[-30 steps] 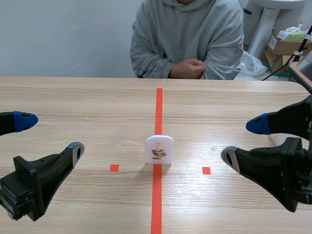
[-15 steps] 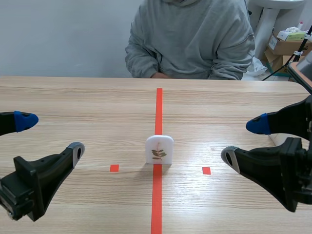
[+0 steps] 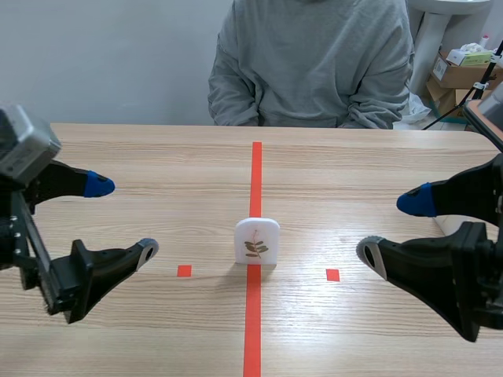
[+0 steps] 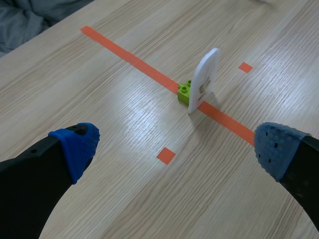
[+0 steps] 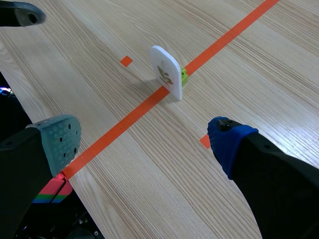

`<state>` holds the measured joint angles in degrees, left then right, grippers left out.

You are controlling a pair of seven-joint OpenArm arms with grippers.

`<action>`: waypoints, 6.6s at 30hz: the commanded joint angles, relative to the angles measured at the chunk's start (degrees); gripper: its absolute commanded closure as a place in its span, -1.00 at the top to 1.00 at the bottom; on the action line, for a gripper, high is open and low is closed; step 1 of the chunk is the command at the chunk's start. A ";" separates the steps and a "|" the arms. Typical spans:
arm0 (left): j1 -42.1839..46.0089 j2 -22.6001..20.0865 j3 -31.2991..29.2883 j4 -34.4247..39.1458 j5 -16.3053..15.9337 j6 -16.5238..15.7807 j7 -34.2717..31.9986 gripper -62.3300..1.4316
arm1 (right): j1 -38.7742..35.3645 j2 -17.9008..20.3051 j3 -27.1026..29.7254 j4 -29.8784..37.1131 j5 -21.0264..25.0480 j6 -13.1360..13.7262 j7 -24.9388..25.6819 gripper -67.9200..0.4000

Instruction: Do the leaf sorting experiment

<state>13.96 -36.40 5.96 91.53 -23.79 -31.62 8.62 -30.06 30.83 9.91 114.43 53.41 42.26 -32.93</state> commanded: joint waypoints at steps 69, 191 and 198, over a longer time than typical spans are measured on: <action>-34.93 23.52 30.77 -41.33 12.96 2.23 -3.02 1.00 | 0.37 0.26 0.44 -0.11 -0.72 0.46 0.90 0.53; -43.01 13.79 -3.34 -62.64 24.92 17.57 -4.37 0.82 | 0.37 -0.07 0.42 -0.11 -2.93 0.46 1.73 0.53; -38.80 11.65 -3.41 -52.59 18.80 10.45 -1.27 0.95 | 0.35 -0.07 0.44 -0.11 -4.13 0.46 1.49 0.53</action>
<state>-25.39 -23.18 2.76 34.70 -3.92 -20.88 7.97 -30.06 30.81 9.91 114.37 48.84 42.26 -32.08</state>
